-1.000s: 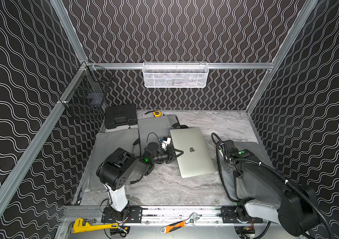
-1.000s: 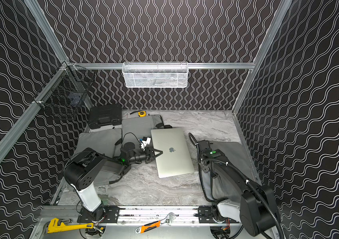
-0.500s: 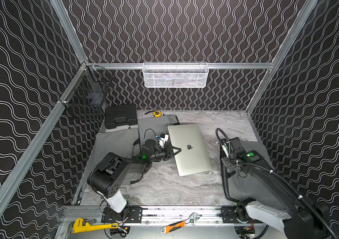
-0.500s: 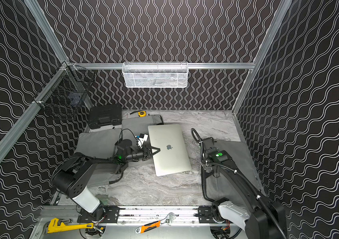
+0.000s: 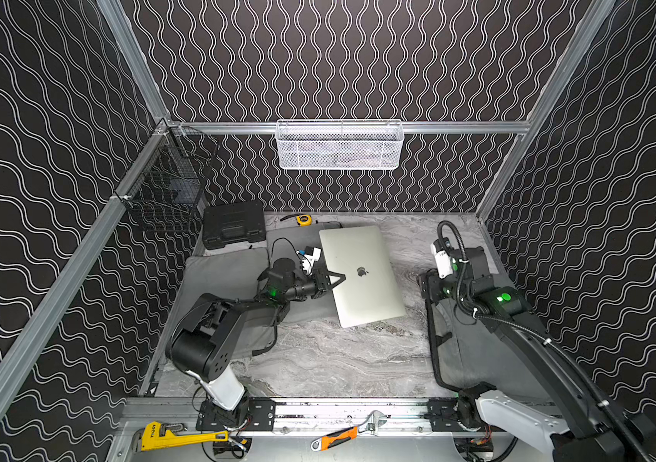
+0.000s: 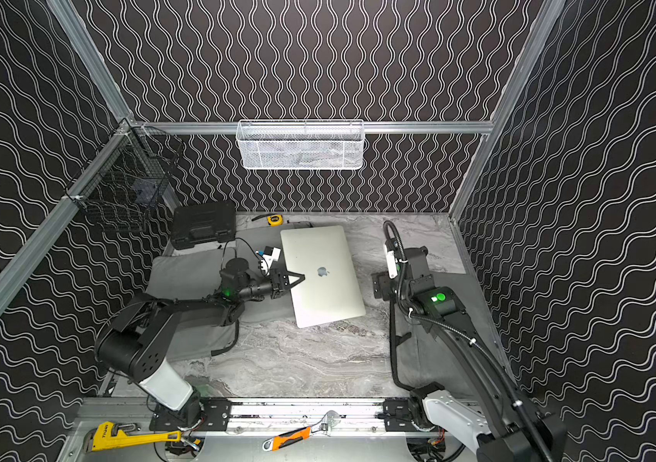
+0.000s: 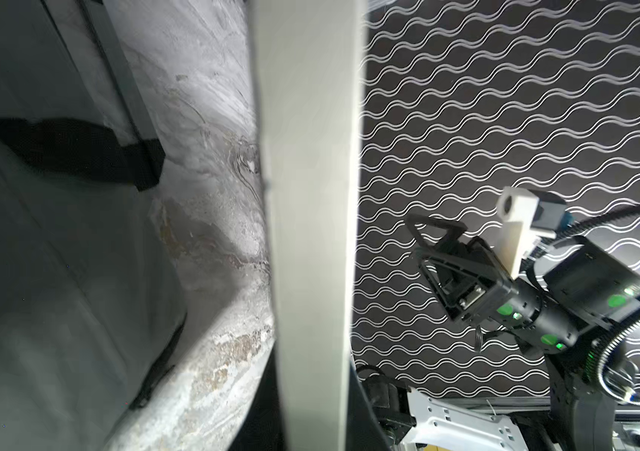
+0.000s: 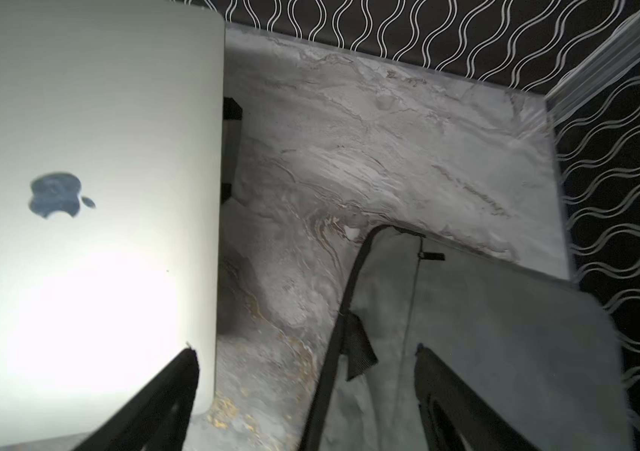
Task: Open the zippered laptop bag and take out the laptop
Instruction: Place the zippered laptop bag at the corner of the board, then place the laptop at the corner of the board.
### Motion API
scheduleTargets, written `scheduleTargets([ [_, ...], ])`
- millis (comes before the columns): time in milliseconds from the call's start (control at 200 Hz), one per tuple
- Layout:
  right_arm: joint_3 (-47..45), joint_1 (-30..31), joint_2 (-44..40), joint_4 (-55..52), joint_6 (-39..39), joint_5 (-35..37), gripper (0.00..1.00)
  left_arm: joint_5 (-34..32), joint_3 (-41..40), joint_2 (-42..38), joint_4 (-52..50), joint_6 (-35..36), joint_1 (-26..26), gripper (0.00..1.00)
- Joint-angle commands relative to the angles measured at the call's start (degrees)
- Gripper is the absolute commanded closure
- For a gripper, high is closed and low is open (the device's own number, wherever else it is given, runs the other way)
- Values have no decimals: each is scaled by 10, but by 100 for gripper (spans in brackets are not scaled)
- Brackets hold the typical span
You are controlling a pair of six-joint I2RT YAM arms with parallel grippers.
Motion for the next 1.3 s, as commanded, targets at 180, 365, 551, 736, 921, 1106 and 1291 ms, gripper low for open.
scheduleTargets([
  [180,16,-143,67,100,160,-355,17,93,66,33,164,-30,19,100],
  [365,-25,-211,95,219,241,-535,18,131,122,12,76,14,19,100],
  [551,-26,-224,132,288,283,-662,21,177,170,-6,-9,45,20,100],
  [736,-42,-204,132,362,324,-694,21,197,199,-2,-66,55,22,100],
  [921,-41,-173,150,376,320,-684,22,229,218,-4,-83,59,22,100],
  [1106,-62,-155,152,452,370,-688,26,254,223,11,-9,-13,23,100],
  [1291,-117,-114,146,624,459,-682,47,273,227,62,208,-189,24,100],
])
